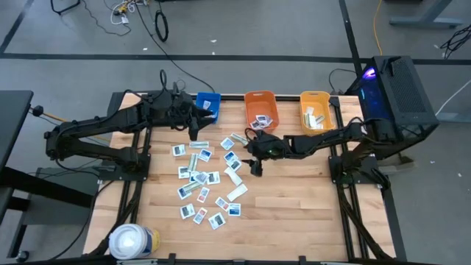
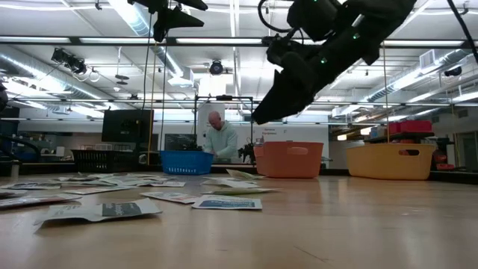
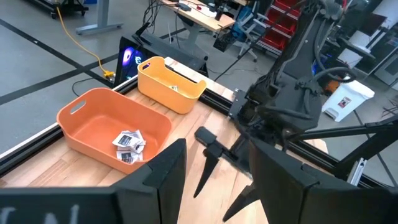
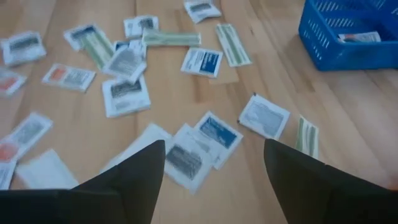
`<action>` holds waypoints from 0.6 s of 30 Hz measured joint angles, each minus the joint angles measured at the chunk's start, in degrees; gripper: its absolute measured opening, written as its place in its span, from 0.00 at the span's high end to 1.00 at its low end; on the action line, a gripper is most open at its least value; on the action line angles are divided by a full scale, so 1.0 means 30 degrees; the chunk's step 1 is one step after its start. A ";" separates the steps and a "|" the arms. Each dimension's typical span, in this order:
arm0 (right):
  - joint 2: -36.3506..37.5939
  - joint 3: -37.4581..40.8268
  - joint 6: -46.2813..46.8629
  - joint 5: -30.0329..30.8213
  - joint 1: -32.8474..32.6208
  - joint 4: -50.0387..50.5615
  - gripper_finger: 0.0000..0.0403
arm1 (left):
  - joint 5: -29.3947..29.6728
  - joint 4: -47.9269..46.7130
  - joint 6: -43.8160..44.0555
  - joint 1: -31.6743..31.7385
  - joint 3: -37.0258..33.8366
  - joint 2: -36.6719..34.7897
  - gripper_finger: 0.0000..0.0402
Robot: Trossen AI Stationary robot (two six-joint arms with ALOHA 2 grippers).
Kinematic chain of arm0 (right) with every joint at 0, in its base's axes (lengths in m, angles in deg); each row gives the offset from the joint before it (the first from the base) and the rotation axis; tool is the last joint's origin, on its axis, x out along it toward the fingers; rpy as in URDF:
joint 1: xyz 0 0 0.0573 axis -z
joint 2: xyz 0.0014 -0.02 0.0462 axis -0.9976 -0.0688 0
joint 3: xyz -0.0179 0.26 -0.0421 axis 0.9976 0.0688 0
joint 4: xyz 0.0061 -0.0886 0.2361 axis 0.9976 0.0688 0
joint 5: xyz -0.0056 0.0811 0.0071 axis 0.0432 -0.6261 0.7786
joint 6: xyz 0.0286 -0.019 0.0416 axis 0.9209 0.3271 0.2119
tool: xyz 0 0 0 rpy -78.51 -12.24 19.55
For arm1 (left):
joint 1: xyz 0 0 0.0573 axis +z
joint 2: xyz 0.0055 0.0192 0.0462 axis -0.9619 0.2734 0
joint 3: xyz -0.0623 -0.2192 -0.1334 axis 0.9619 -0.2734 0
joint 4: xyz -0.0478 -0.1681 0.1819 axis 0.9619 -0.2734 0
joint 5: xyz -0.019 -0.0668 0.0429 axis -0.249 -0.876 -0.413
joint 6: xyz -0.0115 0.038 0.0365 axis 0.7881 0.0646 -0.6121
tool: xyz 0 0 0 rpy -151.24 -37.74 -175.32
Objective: Pick & Place First Aid Supplies
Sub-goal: Put the bandage into the yellow bin
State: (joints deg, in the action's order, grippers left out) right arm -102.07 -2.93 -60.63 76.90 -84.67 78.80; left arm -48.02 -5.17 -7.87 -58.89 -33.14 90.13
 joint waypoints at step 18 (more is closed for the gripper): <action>-0.0501 -0.2738 -0.1658 -0.1646 0.0099 -0.0330 0.42 | -0.0227 0.0015 0.0350 -0.0101 0.0000 0.0007 0.55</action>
State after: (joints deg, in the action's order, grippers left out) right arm -103.58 -11.14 -65.60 71.96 -84.37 77.82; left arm -48.70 -5.12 -6.82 -59.19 -33.14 90.15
